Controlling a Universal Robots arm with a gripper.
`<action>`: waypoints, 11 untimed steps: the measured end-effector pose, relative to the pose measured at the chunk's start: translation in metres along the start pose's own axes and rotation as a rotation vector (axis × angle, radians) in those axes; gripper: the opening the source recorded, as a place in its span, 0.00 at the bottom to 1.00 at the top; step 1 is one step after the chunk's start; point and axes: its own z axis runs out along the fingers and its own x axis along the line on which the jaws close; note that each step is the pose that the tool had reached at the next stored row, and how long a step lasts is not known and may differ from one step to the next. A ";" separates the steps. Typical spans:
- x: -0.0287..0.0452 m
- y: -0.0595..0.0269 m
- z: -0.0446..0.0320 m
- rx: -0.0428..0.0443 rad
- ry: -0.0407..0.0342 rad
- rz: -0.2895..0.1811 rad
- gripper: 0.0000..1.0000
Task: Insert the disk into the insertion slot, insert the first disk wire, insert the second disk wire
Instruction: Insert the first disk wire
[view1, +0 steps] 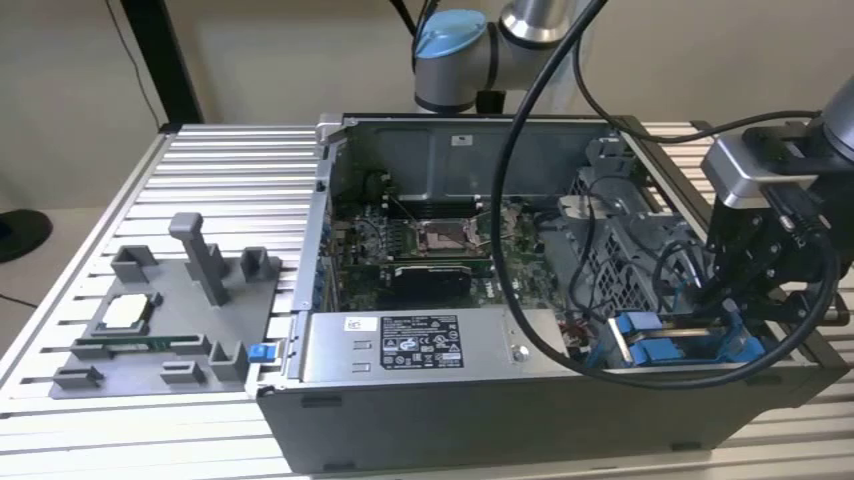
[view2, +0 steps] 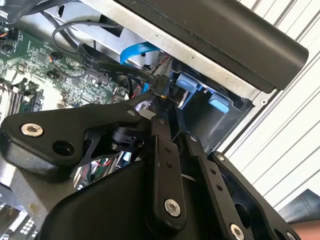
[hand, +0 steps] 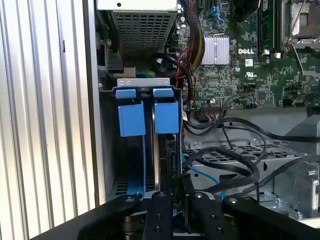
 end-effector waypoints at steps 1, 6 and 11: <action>0.0000 0.0000 0.0000 0.0002 -0.0001 0.001 0.00; 0.0000 0.0000 0.0000 0.0009 -0.0001 0.008 0.00; 0.0000 0.0000 0.0000 0.0017 -0.0001 0.014 0.00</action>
